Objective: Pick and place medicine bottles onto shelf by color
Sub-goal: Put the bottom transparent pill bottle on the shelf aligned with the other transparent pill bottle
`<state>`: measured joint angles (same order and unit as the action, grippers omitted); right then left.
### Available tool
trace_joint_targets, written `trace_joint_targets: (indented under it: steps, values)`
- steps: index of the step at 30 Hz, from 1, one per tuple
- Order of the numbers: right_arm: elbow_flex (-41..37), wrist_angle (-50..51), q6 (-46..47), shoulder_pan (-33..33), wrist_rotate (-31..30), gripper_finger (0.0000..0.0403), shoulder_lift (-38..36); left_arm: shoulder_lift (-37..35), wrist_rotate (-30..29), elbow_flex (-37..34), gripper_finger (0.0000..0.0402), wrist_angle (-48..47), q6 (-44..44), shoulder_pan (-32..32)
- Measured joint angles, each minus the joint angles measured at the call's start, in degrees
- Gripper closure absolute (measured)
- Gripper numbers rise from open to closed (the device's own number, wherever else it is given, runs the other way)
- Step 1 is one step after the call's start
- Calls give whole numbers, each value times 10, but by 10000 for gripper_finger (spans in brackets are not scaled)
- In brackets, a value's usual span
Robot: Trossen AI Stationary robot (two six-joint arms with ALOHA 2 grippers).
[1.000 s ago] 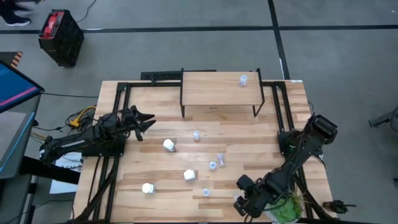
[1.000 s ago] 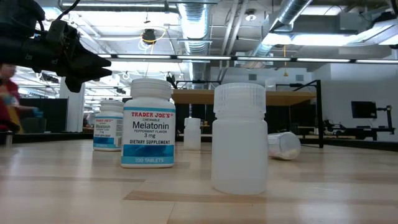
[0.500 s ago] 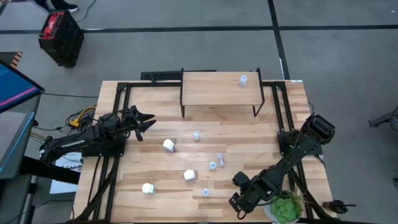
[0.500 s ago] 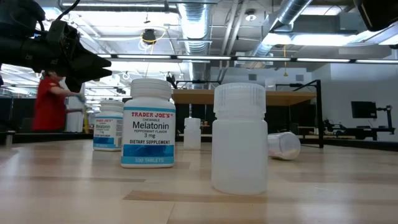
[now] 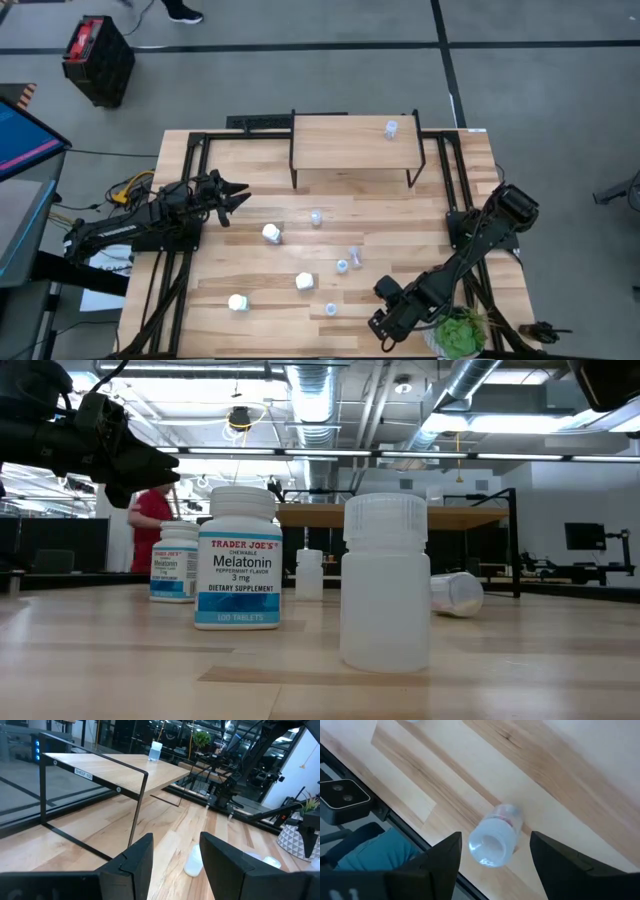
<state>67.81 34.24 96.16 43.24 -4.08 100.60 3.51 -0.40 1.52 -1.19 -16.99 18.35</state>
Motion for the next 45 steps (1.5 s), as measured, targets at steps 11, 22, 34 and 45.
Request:
trace_joint_targets:
  steps: [11, 22, 34, 45]
  values:
    - [0, 32, -66, -17, -1, 143, -16, 0, 0, 0, 253, 0, 0, 0]
    - [71, 30, -261, -50, -5, 143, -28, 0, 0, 0, 253, 0, -2, 0]
    - [170, -38, -281, 77, -164, 143, -29, 0, 0, 0, 253, 0, -5, 0]
    - [238, -135, -311, 92, -118, 143, 80, 0, 0, 0, 253, 0, -7, 0]
